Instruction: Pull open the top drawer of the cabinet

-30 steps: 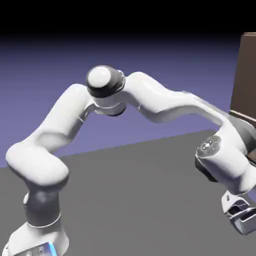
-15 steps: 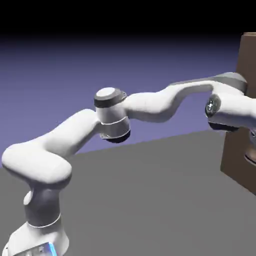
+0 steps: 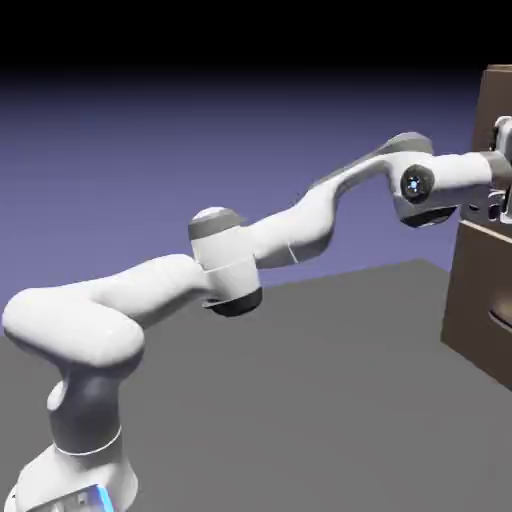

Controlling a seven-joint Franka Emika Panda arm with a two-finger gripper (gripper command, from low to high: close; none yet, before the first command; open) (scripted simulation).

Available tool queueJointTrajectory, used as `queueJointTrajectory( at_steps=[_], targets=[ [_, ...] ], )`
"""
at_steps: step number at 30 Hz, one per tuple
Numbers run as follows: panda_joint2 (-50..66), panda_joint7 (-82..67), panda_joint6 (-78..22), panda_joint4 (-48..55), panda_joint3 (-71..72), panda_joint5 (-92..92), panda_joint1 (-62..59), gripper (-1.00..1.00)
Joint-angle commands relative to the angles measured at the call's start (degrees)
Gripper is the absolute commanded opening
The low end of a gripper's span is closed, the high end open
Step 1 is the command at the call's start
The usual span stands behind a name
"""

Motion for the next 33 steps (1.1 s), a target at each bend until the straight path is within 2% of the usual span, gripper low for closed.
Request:
queueJointTrajectory(
  at_steps=[1, 4, 5, 33],
  targets=[
    [-0.25, 0.48, 0.90, 2.08, -0.09, -0.17, -1.13, 0.00],
    [-0.83, 1.60, 2.96, 6.89, -0.30, -0.55, -3.76, 0.00],
    [-0.83, 1.60, 2.96, 6.89, -0.30, -0.55, -3.76, -1.00],
    [6.63, -7.52, -21.73, -49.16, 0.00, 0.75, 26.60, -1.00]
  ],
)
